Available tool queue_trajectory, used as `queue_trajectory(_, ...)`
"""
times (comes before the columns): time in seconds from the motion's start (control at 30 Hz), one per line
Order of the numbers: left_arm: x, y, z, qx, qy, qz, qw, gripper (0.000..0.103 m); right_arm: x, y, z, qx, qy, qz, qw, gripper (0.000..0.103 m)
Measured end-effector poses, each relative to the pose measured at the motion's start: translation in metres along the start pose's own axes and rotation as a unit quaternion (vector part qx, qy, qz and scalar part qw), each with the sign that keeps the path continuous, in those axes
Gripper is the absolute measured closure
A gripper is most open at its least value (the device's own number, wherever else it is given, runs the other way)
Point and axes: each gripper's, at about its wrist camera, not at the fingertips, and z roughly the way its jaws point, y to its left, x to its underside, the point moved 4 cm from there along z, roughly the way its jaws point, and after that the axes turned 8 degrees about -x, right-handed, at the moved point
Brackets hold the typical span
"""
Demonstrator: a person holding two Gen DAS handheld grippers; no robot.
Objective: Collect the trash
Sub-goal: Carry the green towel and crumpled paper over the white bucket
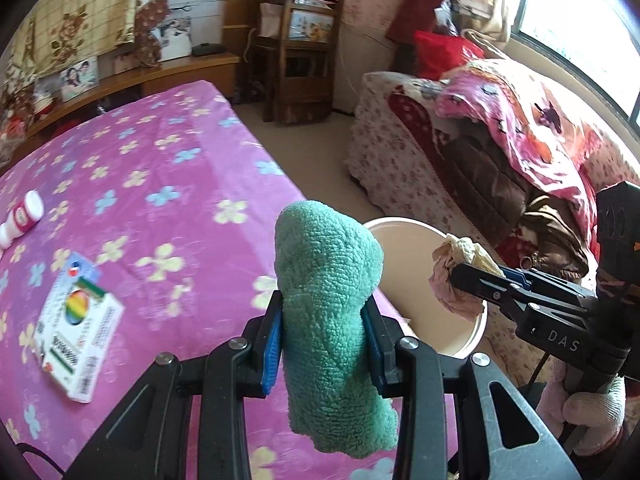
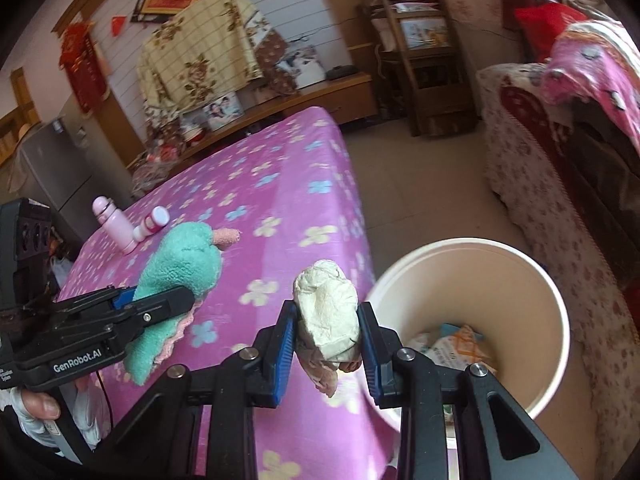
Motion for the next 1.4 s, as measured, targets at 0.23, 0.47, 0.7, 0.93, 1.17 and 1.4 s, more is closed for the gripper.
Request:
queue_trajectory(0.23,-0.006,-0.027,0.013,0.021,0.008,0.01,0.9997,0.066,-0.002,-0.026,-0.016,0.025,-0.011,0.01,1.0,0.071)
queue_trajectory(0.47,-0.008,-0.047,0.028,0.038,0.021,0.014,0.999,0.066,-0.002,-0.042,-0.019,0.04,-0.017,0.019,0.999,0.071)
queue_trajectory(0.7,-0.008,-0.057,0.043,0.046,0.035,0.015,0.9982,0.066,-0.002,-0.057,-0.021,0.06,-0.019,0.023,0.998,0.071)
queue_trajectory(0.93,-0.007,-0.065,0.054,0.05,0.044,0.016,0.9976,0.066,0.003,-0.078,-0.019,0.069,-0.016,0.047,0.996,0.071)
queue_trajectory(1.17,-0.006,-0.069,0.064,0.06,0.053,0.014,0.9967,0.065,0.008,-0.096,-0.016,0.08,-0.016,0.069,0.994,0.071)
queue_trajectory(1.4,-0.006,-0.077,0.072,0.069,0.059,0.014,0.9958,0.064,0.012,-0.11,-0.01,0.088,-0.01,0.093,0.992,0.068)
